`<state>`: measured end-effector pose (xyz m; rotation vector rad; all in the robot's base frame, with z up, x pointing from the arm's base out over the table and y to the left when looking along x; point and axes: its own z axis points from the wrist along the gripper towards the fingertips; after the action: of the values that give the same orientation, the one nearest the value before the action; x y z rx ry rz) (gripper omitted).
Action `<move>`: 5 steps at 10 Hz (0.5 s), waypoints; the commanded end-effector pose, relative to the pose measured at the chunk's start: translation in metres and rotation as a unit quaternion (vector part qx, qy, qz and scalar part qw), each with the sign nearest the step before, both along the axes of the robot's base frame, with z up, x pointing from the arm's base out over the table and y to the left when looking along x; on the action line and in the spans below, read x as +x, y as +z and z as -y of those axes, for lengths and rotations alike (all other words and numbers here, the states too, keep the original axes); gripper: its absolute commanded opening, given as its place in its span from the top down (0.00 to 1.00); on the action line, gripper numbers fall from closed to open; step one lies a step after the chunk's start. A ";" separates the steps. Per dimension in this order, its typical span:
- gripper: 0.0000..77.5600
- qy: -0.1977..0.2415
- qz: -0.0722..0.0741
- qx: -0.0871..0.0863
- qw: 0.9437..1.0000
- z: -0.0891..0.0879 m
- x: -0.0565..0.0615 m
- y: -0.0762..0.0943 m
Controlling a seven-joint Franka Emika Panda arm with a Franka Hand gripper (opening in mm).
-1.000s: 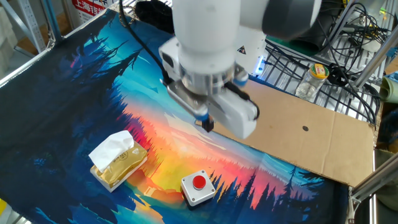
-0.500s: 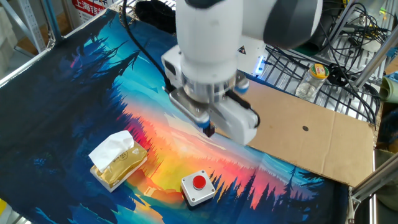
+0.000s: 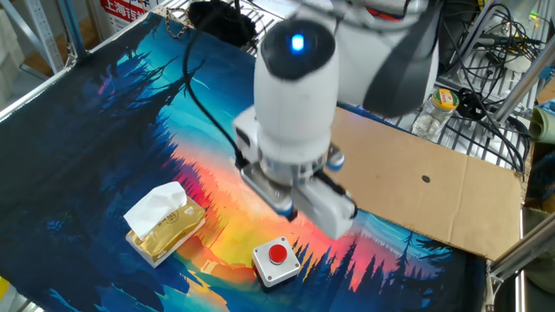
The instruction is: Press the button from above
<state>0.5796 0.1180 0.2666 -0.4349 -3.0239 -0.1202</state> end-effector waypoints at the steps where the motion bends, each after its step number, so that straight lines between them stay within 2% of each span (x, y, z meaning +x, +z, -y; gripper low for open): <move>1: 1.00 0.002 0.025 -0.011 1.000 -0.010 0.012 -0.070; 5: 1.00 0.003 0.023 -0.021 1.000 -0.009 0.012 -0.073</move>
<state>0.5875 0.1244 0.2079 -0.4310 -3.0590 -0.0953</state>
